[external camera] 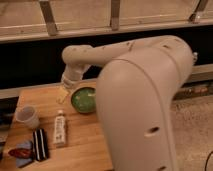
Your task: Pick up the ceramic cup
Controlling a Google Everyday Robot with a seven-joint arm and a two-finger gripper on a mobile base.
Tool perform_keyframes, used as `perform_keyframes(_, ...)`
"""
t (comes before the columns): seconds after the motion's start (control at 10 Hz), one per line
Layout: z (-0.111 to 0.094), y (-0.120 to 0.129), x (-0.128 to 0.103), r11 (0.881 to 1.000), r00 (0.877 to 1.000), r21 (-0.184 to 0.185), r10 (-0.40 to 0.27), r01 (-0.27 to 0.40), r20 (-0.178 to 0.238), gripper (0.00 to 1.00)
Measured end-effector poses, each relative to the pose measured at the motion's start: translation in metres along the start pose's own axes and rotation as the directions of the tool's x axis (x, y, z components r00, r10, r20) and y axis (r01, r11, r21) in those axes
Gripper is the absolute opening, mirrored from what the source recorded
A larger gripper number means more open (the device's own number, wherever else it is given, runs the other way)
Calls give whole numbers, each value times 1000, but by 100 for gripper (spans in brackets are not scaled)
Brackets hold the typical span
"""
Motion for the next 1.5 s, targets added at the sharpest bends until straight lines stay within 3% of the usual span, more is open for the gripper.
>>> perform_keyframes(0.3,12,-7,-19,1000,1000,-10,-17,17,-7,70)
perform_keyframes(0.7,26,-9,-34,996,995,-78,-31,38,93,70)
perform_keyframes(0.9,33,-4,-52,992,989,-102,-60,75,139,70)
perform_keyframes(1.2,45,13,-81,979,980,-135,-131,152,150,70)
perform_keyframes(1.5,62,42,-112,957,967,-173,-213,235,137,70)
